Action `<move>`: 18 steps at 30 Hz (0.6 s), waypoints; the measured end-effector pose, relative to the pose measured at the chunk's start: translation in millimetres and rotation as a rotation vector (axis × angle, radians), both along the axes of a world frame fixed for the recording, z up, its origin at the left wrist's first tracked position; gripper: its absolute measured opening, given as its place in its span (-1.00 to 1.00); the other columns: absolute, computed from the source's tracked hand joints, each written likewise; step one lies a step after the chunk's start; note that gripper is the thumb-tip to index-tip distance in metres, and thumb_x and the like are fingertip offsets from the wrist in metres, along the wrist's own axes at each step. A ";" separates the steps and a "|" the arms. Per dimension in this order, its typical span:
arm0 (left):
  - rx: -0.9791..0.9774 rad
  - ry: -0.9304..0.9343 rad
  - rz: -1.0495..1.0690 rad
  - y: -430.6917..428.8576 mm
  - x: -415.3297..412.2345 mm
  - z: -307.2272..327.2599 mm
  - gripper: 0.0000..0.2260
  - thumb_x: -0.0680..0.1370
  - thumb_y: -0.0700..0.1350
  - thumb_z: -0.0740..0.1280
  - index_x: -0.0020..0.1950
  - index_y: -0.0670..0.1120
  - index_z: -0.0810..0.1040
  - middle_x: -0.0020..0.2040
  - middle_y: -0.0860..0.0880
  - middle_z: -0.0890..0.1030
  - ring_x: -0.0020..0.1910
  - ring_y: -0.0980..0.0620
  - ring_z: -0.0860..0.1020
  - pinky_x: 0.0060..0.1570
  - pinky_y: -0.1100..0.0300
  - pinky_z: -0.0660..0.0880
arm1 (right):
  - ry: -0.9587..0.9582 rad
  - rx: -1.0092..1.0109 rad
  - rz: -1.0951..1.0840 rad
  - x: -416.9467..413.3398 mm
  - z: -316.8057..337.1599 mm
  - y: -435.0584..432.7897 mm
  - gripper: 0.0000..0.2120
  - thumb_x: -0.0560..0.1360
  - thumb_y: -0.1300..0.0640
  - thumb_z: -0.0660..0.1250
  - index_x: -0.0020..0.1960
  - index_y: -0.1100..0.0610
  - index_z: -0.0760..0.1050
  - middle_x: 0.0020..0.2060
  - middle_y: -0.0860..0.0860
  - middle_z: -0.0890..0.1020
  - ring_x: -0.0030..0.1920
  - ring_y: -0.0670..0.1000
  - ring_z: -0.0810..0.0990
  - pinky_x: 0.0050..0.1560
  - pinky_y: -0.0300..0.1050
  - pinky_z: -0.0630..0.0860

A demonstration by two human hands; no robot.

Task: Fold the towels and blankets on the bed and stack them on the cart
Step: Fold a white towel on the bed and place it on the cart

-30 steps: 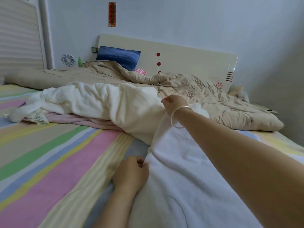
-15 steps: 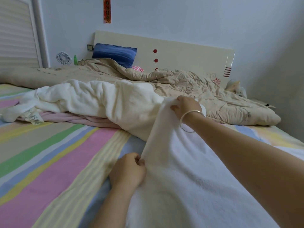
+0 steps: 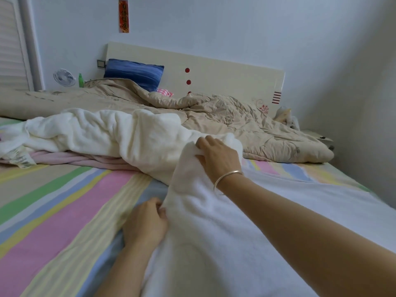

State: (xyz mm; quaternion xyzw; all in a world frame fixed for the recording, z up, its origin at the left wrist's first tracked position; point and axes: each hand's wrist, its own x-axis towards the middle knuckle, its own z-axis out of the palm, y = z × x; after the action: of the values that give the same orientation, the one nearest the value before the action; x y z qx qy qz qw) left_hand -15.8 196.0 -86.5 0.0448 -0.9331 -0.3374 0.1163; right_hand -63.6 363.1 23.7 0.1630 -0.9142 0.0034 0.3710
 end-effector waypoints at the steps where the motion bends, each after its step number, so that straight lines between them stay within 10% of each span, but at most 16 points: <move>1: 0.051 0.007 -0.029 -0.7 3.1 5.5 -0.66 0.54 0.02 0.32 0.30 0.05 0.44 0.21 -0.02 0.59 0.17 -0.11 0.53 0.07 0.03 0.50 | 0.009 0.043 0.043 15.3 -2.7 0.2 -0.83 0.51 0.11 0.34 0.08 0.11 0.47 -0.05 0.06 0.53 -0.05 0.13 0.54 -0.38 -0.08 0.28; 4: 0.093 0.257 -0.195 -0.6 27.0 35.7 -0.18 0.39 0.01 0.52 0.54 0.01 0.17 0.46 0.01 0.34 0.38 -0.07 0.35 0.28 0.01 0.40 | 0.001 0.066 0.133 65.0 -15.4 -4.8 -0.76 0.27 0.17 0.54 -0.16 0.09 0.51 -0.29 0.02 0.50 -0.38 0.09 0.53 -0.52 -0.23 0.17; 7: -0.187 0.600 -0.368 6.0 67.7 72.4 -0.41 0.33 -0.11 0.55 0.33 0.05 0.46 0.17 0.07 0.57 0.16 -0.03 0.51 0.05 0.14 0.48 | -0.059 0.031 0.188 111.9 -27.4 -14.2 -0.73 0.17 0.19 0.57 -0.22 0.08 0.53 -0.33 0.00 0.52 -0.45 0.08 0.53 -0.55 -0.27 0.20; 13: -0.293 0.270 -0.399 -13.8 133.7 71.4 -0.90 0.49 0.02 0.36 -0.09 0.21 0.47 -0.18 0.17 0.56 -0.16 0.04 0.57 -0.28 0.11 0.45 | -0.318 -0.123 0.224 188.4 -27.4 -5.7 -0.76 0.48 0.08 0.38 0.08 0.16 0.46 -0.07 0.09 0.58 -0.11 0.15 0.54 -0.26 -0.05 0.32; 18: -0.443 0.212 -0.317 -27.1 168.1 43.6 -0.75 0.32 -0.30 0.39 -0.24 0.08 0.52 -0.32 0.09 0.50 -0.30 -0.03 0.53 -0.43 0.15 0.35 | -0.507 0.030 -0.040 206.0 -58.3 73.2 -0.72 0.53 0.03 0.27 0.21 0.09 0.43 0.14 0.05 0.54 0.17 0.12 0.46 0.09 -0.05 0.32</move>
State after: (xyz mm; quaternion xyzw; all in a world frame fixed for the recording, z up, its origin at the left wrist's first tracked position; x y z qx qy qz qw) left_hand 152.3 168.9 -43.0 -0.1635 -0.9620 -0.1422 0.1659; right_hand 142.4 436.3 -34.7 0.1442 -0.9810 0.0234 0.1277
